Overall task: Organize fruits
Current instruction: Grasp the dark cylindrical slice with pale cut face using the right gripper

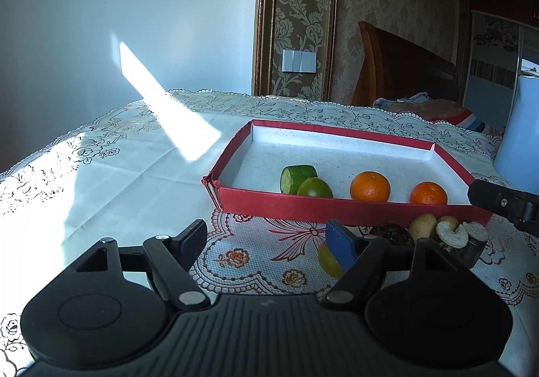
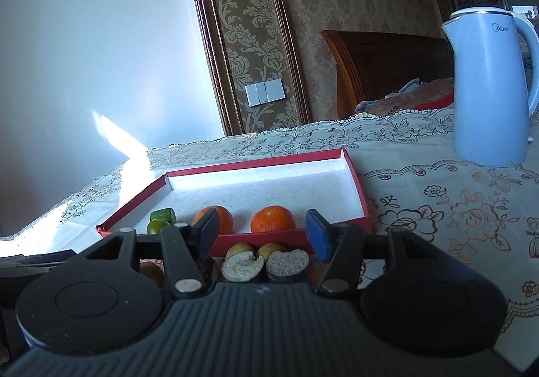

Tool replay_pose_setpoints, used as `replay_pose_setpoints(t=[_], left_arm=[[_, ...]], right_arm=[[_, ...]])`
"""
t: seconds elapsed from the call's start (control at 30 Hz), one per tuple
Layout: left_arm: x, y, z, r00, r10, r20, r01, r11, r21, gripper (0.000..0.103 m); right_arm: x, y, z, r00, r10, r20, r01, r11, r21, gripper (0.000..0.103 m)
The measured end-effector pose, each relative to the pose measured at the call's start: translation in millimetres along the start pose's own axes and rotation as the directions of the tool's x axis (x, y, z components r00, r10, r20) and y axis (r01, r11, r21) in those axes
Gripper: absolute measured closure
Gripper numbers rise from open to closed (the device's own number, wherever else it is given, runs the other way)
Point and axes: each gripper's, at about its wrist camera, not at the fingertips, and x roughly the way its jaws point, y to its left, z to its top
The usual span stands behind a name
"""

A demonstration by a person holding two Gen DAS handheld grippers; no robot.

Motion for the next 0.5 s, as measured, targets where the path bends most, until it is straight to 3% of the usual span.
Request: replay_pose_setpoints(t=[0.27,0.5], left_arm=[[-6,6,-8,0.998,-0.053,-0.035,0.053,0.999,0.001,0.026],[-9,-3,-12,0.998,-0.042,-0.043,0.045,0.997,0.059,0.026]], right_arm=[[-21,-7,-10,0.998,0.037,-0.055,-0.038,0.999,-0.008,0.037],[-21,-3,-15,0.991,0.047,-0.127,-0.055,0.997,-0.058,0.038]])
